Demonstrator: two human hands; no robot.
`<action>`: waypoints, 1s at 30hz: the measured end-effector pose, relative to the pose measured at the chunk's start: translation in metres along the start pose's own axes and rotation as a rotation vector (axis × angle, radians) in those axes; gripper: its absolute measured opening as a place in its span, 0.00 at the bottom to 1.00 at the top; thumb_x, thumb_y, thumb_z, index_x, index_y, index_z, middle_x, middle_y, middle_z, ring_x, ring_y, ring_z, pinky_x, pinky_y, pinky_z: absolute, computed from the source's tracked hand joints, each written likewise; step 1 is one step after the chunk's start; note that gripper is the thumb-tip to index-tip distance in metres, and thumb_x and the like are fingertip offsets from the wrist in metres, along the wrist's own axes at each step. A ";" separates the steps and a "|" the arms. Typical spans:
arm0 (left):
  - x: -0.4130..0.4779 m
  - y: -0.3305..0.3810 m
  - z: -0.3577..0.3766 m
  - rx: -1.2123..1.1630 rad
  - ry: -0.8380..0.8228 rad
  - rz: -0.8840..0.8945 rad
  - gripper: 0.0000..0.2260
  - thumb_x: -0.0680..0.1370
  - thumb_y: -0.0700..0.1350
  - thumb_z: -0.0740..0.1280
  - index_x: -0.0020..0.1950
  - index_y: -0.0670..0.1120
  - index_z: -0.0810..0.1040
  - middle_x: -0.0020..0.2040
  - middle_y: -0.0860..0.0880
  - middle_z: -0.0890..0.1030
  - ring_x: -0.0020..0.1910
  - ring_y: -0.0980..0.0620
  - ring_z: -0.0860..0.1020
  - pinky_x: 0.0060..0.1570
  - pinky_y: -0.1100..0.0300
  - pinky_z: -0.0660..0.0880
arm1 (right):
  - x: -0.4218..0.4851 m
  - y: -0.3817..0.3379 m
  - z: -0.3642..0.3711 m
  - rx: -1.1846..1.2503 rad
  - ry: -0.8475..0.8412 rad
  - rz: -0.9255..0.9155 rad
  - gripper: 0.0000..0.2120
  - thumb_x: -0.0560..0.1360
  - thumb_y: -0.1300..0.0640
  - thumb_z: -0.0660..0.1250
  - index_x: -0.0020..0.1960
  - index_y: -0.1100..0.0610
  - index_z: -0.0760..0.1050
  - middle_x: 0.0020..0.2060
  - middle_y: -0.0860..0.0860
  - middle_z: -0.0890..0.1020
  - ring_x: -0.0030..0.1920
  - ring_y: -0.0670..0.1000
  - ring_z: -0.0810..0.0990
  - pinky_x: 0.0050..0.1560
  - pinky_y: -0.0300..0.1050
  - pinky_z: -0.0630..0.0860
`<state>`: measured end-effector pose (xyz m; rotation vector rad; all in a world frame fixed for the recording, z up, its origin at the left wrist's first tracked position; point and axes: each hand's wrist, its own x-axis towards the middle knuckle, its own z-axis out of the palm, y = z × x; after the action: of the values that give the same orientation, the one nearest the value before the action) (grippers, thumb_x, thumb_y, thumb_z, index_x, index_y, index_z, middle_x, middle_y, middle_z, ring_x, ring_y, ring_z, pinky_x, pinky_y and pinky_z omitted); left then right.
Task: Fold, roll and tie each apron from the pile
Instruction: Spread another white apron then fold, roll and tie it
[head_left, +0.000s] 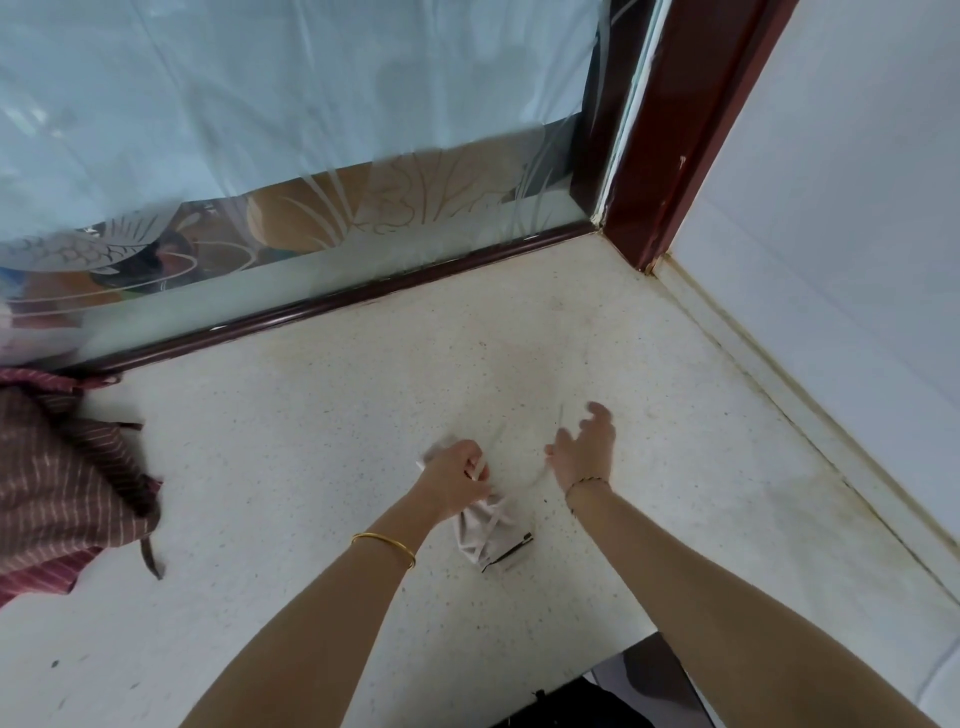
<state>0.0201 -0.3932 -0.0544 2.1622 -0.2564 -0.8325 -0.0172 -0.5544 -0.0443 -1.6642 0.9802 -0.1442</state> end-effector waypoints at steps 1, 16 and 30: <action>-0.001 -0.001 0.001 0.016 -0.008 0.021 0.10 0.71 0.32 0.67 0.42 0.45 0.70 0.40 0.50 0.72 0.37 0.54 0.70 0.35 0.67 0.69 | -0.004 0.004 0.005 -0.149 -0.090 -0.108 0.14 0.78 0.67 0.59 0.62 0.56 0.68 0.58 0.55 0.72 0.45 0.54 0.79 0.47 0.48 0.80; -0.005 -0.008 0.013 0.610 0.237 0.344 0.06 0.80 0.40 0.58 0.54 0.46 0.74 0.53 0.49 0.76 0.53 0.51 0.71 0.52 0.62 0.69 | -0.027 0.017 0.038 -0.732 -0.610 -0.206 0.11 0.74 0.60 0.66 0.35 0.53 0.69 0.39 0.54 0.79 0.41 0.51 0.76 0.42 0.41 0.72; -0.008 -0.018 0.014 0.614 0.371 0.473 0.05 0.72 0.37 0.69 0.45 0.43 0.75 0.45 0.46 0.75 0.41 0.45 0.75 0.39 0.56 0.74 | -0.024 0.021 0.026 -0.327 -0.591 -0.166 0.10 0.73 0.68 0.67 0.53 0.62 0.81 0.38 0.49 0.80 0.38 0.48 0.79 0.42 0.36 0.77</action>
<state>0.0038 -0.3859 -0.0707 2.5973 -0.8797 -0.0692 -0.0294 -0.5190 -0.0620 -1.9250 0.4290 0.4005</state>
